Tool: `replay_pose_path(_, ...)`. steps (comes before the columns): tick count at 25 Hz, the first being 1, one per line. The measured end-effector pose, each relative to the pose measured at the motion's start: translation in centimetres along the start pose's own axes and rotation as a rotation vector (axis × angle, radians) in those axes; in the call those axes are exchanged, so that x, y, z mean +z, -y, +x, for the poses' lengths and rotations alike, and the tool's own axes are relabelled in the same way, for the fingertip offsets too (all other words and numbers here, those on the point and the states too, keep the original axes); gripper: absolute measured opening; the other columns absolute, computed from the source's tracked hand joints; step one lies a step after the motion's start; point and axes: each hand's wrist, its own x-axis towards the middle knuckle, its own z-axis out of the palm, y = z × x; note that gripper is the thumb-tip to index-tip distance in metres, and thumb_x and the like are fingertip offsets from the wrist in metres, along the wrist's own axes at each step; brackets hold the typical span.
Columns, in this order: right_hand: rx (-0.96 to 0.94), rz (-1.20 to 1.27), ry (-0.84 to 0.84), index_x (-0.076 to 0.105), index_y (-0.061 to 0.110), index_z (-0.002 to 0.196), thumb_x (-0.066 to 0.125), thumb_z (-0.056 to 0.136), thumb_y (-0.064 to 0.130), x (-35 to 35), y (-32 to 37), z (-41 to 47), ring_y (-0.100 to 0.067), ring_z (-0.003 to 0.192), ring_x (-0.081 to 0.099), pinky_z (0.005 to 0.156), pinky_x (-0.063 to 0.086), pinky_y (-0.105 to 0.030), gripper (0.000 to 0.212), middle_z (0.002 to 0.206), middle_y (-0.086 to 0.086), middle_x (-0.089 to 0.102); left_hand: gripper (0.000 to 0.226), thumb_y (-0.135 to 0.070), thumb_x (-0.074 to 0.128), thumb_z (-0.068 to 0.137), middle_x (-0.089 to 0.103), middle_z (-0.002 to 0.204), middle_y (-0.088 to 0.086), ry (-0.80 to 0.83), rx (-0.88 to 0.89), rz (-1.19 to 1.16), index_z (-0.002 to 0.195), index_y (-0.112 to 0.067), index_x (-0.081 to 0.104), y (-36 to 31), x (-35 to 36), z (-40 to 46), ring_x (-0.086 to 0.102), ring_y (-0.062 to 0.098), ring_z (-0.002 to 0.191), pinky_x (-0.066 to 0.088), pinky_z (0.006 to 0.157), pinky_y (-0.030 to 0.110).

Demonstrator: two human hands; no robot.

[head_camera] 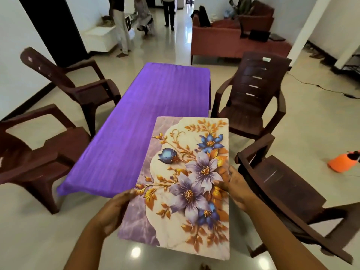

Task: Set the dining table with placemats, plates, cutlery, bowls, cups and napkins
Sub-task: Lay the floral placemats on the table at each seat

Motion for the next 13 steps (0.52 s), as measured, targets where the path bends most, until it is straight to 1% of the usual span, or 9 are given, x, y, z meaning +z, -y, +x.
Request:
replay_pose_path(2,-0.009,-0.034,-0.001,0.056,0.007,0.122,0.066,0.082,-0.011,-1.0,0.6,1.9,-0.032,0.105,0.067,0.090,0.054,-0.052,0.045,0.116,-0.017,0.069,0.024,-0.013,0.054,0.093,0.066,0.119,0.023,-0.033,0.059,0.247,0.105,-0.005,0.073,-1.3,1.7,2.1,0.065,0.036,0.108,0.051,0.097,0.046)
replay_pose_path(3,-0.017,-0.039,-0.002,0.056,0.007,0.124,0.065,0.084,-0.010,-1.2,0.7,2.7,-0.033,0.104,0.067,0.091,0.053,-0.054,0.044,0.115,-0.016,0.069,0.022,-0.010,0.054,0.093,0.066,0.117,0.024,-0.053,0.090,0.291,0.104,-0.004,0.072,-1.4,2.3,3.1,0.066,0.035,0.106,0.051,0.097,0.045)
replay_pose_path(4,-0.023,-0.029,-0.005,0.056,0.008,0.125,0.064,0.086,-0.007,-1.6,0.9,3.5,-0.033,0.105,0.067,0.092,0.052,-0.054,0.043,0.115,-0.014,0.070,0.021,-0.008,0.055,0.093,0.066,0.116,0.025,-0.078,0.118,0.285,0.105,-0.002,0.071,-1.0,2.6,4.3,0.067,0.034,0.103,0.053,0.094,0.043)
replay_pose_path(6,-0.050,-0.048,-0.028,0.059,0.020,0.122,0.065,0.087,0.003,-2.3,0.5,4.8,-0.027,0.107,0.067,0.093,0.052,-0.053,0.039,0.116,-0.008,0.069,0.020,-0.006,0.064,0.087,0.068,0.111,0.026,-0.209,0.195,0.230,0.105,0.000,0.068,0.2,3.4,5.6,0.069,0.033,0.098,0.057,0.084,0.038)
replay_pose_path(8,-0.115,-0.186,-0.078,0.059,0.030,0.114,0.068,0.086,0.015,-2.7,0.0,5.6,-0.017,0.105,0.066,0.093,0.054,-0.047,0.033,0.114,0.002,0.069,0.029,-0.010,0.076,0.076,0.071,0.103,0.021,-0.355,0.249,0.197,0.103,-0.002,0.067,0.9,4.2,6.4,0.069,0.034,0.096,0.058,0.083,0.042)
replay_pose_path(10,-0.147,-0.309,-0.166,0.057,0.025,0.111,0.068,0.086,0.014,-2.6,-0.2,6.3,-0.015,0.100,0.065,0.091,0.053,-0.047,0.030,0.106,0.007,0.068,0.029,-0.016,0.080,0.076,0.073,0.096,0.015,-0.492,0.297,0.230,0.100,-0.007,0.067,0.6,5.0,7.0,0.070,0.032,0.091,0.057,0.082,0.044)
replay_pose_path(11,-0.185,-0.354,-0.196,0.056,0.018,0.113,0.065,0.087,0.009,-2.3,0.2,6.5,-0.014,0.096,0.064,0.090,0.053,-0.040,0.029,0.100,0.011,0.066,0.024,-0.019,0.077,0.080,0.073,0.093,0.012,-0.552,0.340,0.286,0.098,-0.009,0.066,0.0,5.3,7.4,0.069,0.029,0.089,0.056,0.077,0.040)
replay_pose_path(12,-0.249,-0.409,-0.217,0.056,0.012,0.115,0.062,0.088,0.003,-1.9,0.9,6.9,-0.014,0.091,0.061,0.084,0.052,-0.028,0.029,0.093,0.015,0.062,0.018,-0.024,0.072,0.085,0.072,0.092,0.009,-0.584,0.384,0.358,0.097,-0.012,0.065,-0.6,5.4,8.0,0.067,0.027,0.089,0.054,0.073,0.036)
replay_pose_path(13,-0.312,-0.485,-0.246,0.055,0.008,0.116,0.057,0.089,-0.002,-1.5,2.0,7.3,-0.016,0.086,0.059,0.075,0.048,-0.017,0.029,0.088,0.017,0.059,0.014,-0.028,0.067,0.090,0.071,0.093,0.006,-0.591,0.416,0.414,0.096,-0.016,0.064,-1.3,5.1,9.0,0.066,0.027,0.091,0.053,0.073,0.035)
